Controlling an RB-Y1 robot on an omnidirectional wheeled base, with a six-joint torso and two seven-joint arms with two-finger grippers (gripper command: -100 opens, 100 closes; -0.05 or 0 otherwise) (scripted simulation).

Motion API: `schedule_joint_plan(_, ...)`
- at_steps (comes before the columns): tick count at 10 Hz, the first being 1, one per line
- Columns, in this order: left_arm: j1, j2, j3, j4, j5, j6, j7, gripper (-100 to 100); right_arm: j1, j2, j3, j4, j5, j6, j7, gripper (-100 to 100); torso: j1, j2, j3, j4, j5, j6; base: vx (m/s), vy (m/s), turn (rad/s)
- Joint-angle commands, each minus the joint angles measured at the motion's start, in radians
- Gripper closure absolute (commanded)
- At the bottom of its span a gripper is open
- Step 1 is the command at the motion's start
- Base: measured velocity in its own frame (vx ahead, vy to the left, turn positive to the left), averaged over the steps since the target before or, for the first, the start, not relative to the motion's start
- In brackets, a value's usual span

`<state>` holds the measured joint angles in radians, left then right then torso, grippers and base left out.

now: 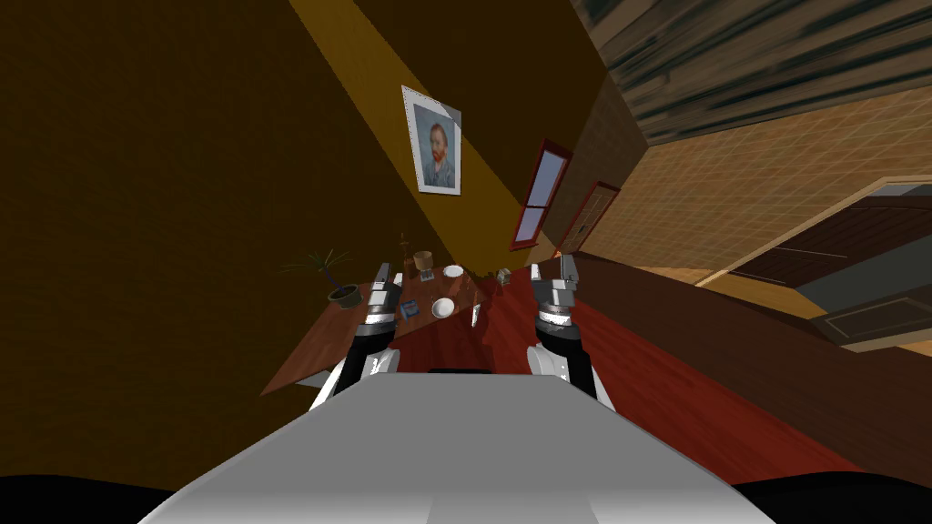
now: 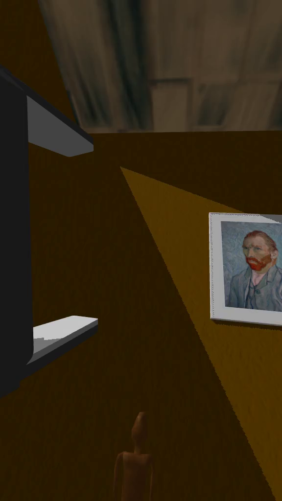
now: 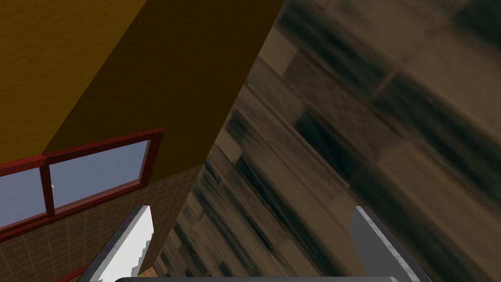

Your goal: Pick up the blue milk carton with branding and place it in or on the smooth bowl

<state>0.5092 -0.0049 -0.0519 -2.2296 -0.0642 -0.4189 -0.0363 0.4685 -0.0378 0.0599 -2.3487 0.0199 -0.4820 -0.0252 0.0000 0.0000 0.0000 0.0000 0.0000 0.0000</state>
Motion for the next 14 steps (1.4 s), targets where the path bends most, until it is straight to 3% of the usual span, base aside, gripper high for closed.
schedule_joint_plan(1,-0.003,0.028,0.006,0.007,0.013,0.027,0.011,-100,0.000,0.000,0.000,0.000,0.000,0.000,0.000,0,0.000,0.000,0.000,0.000,0.000,0.000,-0.003,0.023,-0.002)
schedule_joint_plan(6,-0.019,0.118,0.029,0.047,0.073,0.146,0.059,-100,0.000,0.000,0.000,0.000,0.000,0.000,0.000,0,0.004,0.002,0.001,0.000,0.001,0.000,-0.020,0.048,-0.013)
schedule_joint_plan(7,-0.019,0.118,0.029,0.047,0.073,0.156,0.059,-100,0.000,0.000,0.000,0.000,0.000,0.000,0.000,0,0.004,0.001,0.001,0.000,0.001,0.000,-0.005,0.032,-0.012)
schedule_joint_plan(10,-0.039,0.182,0.052,0.087,0.125,0.256,0.102,-100,0.000,0.000,0.000,0.000,0.000,0.000,0.000,0,0.002,0.000,0.000,0.000,0.001,0.000,-0.004,0.029,-0.033)
schedule_joint_plan(13,-0.047,0.205,0.061,0.103,0.145,0.318,0.118,-100,0.000,0.000,0.000,0.000,0.000,0.000,0.000,0,0.002,0.000,0.000,0.000,0.001,0.000,-0.004,0.027,-0.022)
schedule_joint_plan(14,-0.056,0.228,0.071,0.119,0.165,0.351,0.134,-100,0.000,0.000,0.000,0.000,0.000,0.000,0.000,0,0.002,0.000,0.000,0.000,0.000,0.000,0.001,0.015,-0.032)
